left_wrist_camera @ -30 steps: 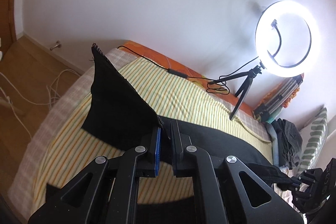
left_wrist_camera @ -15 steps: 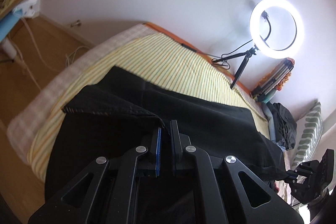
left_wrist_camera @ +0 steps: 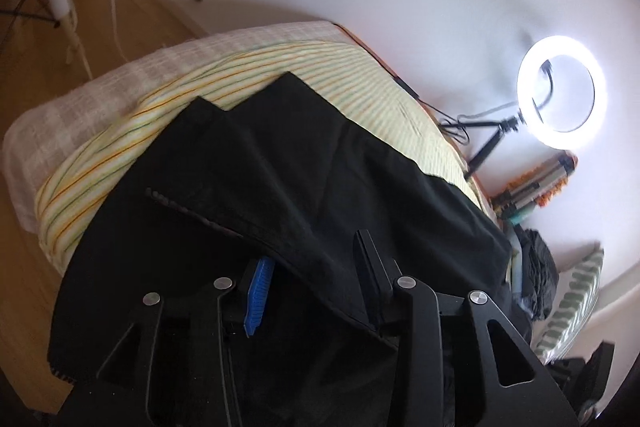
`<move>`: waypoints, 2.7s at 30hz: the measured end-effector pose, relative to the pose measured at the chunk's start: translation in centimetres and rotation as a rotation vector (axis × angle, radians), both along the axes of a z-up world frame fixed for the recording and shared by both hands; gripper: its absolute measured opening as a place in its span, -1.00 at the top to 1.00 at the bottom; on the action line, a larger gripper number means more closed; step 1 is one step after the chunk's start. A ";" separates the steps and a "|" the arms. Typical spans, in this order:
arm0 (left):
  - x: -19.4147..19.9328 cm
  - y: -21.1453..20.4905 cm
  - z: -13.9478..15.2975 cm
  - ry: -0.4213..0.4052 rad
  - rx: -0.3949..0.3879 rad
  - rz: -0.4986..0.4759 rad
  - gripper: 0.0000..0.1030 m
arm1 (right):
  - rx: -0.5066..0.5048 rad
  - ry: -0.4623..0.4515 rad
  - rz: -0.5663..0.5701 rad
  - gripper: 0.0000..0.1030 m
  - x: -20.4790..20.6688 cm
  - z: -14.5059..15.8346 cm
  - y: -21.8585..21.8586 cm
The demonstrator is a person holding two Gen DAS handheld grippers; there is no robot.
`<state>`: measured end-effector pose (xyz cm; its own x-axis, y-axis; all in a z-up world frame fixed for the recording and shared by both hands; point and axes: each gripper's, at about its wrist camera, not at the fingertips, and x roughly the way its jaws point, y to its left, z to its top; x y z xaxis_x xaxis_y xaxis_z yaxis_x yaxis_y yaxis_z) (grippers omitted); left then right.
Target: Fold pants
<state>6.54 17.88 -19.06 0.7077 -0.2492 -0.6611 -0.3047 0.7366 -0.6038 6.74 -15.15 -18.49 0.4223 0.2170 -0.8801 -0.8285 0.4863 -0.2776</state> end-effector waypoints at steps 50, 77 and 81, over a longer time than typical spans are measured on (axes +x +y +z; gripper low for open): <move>-4.7 -1.5 8.0 -0.079 0.380 -0.036 0.42 | 0.082 0.150 -0.073 0.81 -1.5 -2.9 -2.2; 1.3 -30.6 5.0 -0.069 0.225 -1.141 0.02 | 0.813 0.212 -1.241 -0.22 -2.5 0.0 -25.3; -0.3 -33.8 4.6 -0.086 0.298 -1.259 0.01 | 0.899 0.281 -1.340 -0.22 -2.1 -2.2 -26.9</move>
